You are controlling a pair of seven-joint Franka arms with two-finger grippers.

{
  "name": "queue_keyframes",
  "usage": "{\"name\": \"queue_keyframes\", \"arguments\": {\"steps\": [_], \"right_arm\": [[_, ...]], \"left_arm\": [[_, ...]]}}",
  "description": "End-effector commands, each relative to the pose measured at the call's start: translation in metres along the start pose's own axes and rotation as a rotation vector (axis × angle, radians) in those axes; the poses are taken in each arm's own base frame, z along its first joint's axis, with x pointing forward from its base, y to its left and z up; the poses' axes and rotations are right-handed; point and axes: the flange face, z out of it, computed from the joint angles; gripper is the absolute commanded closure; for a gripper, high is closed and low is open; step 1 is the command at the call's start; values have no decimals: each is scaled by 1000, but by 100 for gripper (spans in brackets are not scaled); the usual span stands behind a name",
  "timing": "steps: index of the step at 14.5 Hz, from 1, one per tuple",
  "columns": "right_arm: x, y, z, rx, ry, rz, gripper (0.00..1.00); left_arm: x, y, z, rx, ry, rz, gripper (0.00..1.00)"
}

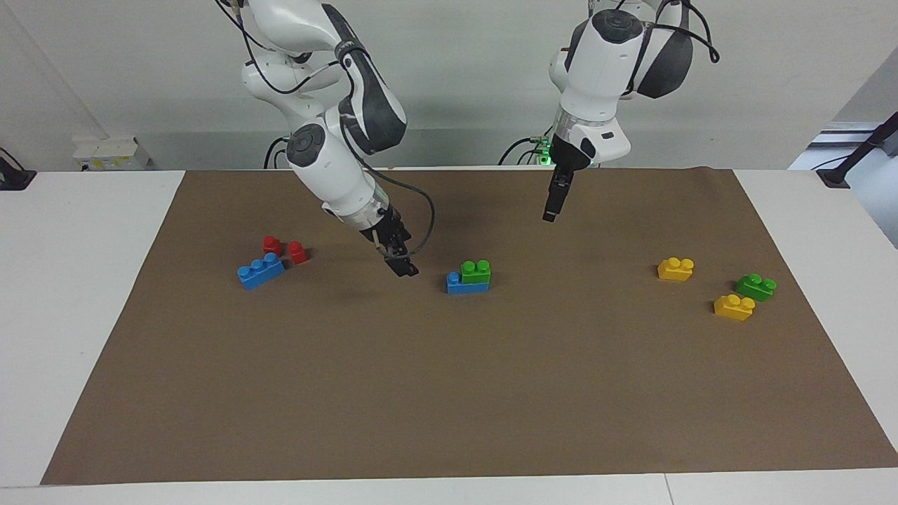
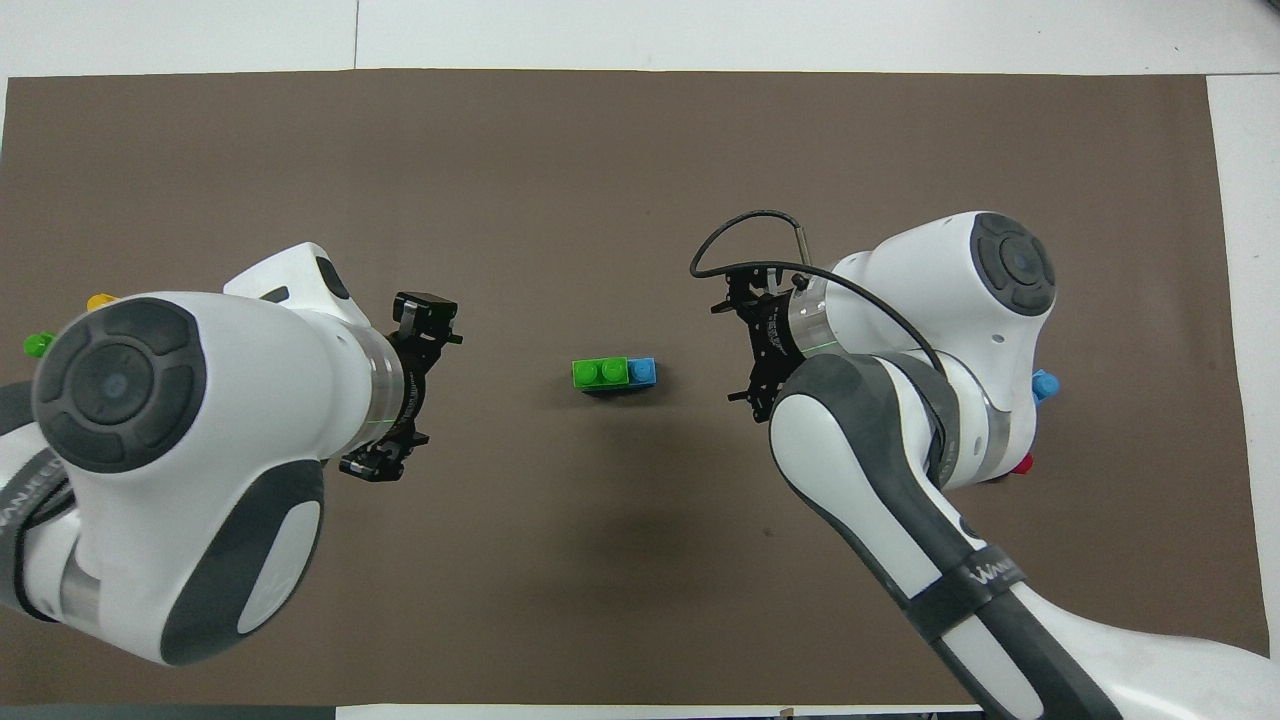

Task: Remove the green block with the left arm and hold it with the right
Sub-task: 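Move the left gripper and the right gripper toward the green-blue brick pair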

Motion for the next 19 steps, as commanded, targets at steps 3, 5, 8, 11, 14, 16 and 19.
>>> {"name": "queue_keyframes", "arguments": {"steps": [3, 5, 8, 11, 14, 16, 19], "right_arm": [[1, -4, 51, 20, -20, 61, 2], [-6, -3, 67, 28, -24, 61, 2], [-15, -2, 82, 53, -39, 74, 2], [-24, -1, 100, 77, -44, 78, 2], [-37, 4, 114, 78, -41, 71, 3], [-32, 3, 123, 94, -30, 77, 4], [-35, 4, 131, 105, -23, 69, 7]], "left_arm": [[-45, 12, 58, 4, 2, -286, 0], [-54, 21, 81, -3, 25, -379, 0], [-63, 28, 107, -17, 46, -473, 0], [-71, 34, 117, -51, 38, -507, 0], [-73, 42, 122, -52, 37, -522, 0], [-74, 46, 129, -55, 35, -539, 0], [-80, 47, 143, -47, 41, -539, 0]]}}
